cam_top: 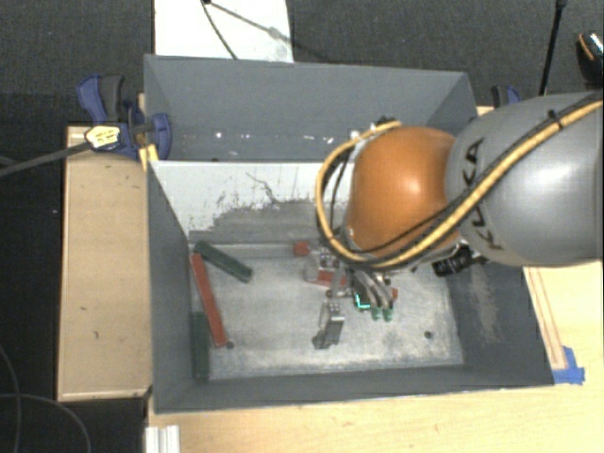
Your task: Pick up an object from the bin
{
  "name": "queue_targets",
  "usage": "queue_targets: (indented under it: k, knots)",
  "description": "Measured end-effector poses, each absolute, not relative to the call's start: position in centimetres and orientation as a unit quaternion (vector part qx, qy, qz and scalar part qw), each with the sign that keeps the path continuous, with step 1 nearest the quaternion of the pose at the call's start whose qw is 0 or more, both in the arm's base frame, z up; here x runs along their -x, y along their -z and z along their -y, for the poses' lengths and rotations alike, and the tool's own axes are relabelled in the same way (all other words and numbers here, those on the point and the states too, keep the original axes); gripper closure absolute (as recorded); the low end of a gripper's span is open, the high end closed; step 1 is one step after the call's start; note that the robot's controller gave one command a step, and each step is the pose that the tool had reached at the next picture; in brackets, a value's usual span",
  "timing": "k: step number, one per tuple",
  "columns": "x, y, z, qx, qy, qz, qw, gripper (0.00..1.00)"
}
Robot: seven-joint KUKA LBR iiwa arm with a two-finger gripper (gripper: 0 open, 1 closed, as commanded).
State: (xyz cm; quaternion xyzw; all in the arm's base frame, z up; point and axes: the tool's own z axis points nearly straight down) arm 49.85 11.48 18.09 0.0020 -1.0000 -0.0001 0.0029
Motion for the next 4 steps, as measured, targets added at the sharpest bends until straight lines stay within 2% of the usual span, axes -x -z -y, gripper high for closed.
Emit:
queue_targets:
  k: [1, 2, 3, 4]
  knots:
    - [-53.9, -8.7, -3.6, -0.001, -0.002, 1.000, 0.002, 0.00]
    - [-59.0, -7.0, -2.2, -0.060, 0.000, 0.998, -0.003, 0.00]
    - [-58.9, -7.2, -2.3, -0.058, 0.001, 0.998, -0.003, 1.00]
    - [-57.7, -7.3, -1.9, -0.043, 0.001, 0.999, -0.005, 1.00]
